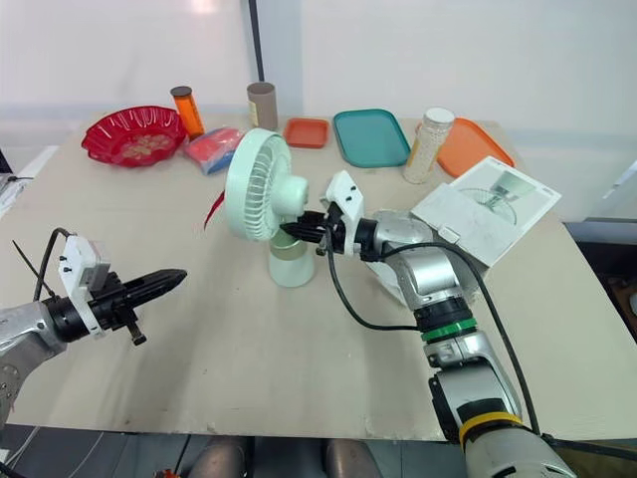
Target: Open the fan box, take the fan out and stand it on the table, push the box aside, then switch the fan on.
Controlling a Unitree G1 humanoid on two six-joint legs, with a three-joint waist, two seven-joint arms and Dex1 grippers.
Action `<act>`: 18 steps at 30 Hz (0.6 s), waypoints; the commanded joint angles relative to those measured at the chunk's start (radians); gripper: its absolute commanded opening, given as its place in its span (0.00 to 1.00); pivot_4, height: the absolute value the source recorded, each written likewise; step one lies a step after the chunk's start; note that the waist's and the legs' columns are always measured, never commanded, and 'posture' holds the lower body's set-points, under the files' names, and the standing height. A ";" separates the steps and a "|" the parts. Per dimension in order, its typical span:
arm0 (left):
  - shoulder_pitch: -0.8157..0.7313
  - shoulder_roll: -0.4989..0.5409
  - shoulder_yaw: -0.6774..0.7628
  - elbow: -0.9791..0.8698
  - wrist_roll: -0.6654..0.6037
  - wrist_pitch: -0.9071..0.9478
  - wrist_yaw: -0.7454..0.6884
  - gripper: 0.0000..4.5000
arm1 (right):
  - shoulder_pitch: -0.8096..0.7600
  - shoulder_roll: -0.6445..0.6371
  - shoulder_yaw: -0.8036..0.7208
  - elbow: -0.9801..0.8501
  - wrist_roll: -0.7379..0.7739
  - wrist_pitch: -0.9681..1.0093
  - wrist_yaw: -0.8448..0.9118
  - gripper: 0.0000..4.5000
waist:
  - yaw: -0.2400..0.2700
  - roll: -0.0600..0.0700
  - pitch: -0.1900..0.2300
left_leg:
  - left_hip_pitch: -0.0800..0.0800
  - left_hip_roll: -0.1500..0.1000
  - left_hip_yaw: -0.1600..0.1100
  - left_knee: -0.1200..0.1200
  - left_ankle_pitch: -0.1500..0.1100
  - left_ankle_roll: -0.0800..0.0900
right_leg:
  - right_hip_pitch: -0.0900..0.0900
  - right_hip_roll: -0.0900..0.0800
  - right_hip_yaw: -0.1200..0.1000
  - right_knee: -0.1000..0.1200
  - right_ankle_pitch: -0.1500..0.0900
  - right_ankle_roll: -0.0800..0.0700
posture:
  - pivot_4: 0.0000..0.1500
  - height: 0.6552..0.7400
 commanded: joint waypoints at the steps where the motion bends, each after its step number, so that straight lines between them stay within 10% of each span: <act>1: 0.004 -0.001 0.002 -0.024 0.007 -0.020 0.006 0.02 | -0.041 0.017 -0.035 0.048 -0.023 -0.045 -0.013 0.13 | 0.000 0.000 0.000 | 0.000 0.000 0.000 0.000 0.000 0.000 | 0.000 0.000 0.000 0.000 0.000 0.000 | 1.00 1.00; 7: 0.005 -0.002 0.002 -0.028 0.007 -0.022 0.017 0.02 | -0.027 0.019 -0.013 0.090 -0.045 -0.067 0.029 0.13 | -0.002 0.000 0.000 | 0.002 0.002 0.001 0.000 0.000 0.000 | 0.000 0.002 0.000 0.001 0.001 -0.001 | 1.00 1.00; 15: 0.005 -0.004 0.000 -0.025 0.006 -0.021 0.018 0.00 | 0.009 0.001 -0.014 0.053 -0.046 -0.056 0.071 0.87 | -0.001 0.000 0.000 | 0.002 0.002 0.001 0.000 0.000 0.000 | 0.000 0.002 0.001 0.000 0.001 -0.001 | 1.00 1.00; 18: -0.009 -0.004 -0.006 -0.019 0.011 -0.021 0.022 0.00 | 0.017 0.002 -0.021 0.028 -0.043 -0.041 0.077 0.97 | -0.001 0.000 0.000 | 0.002 0.002 0.001 0.000 0.000 0.000 | 0.000 0.002 0.001 0.000 0.001 -0.001 | 1.00 1.00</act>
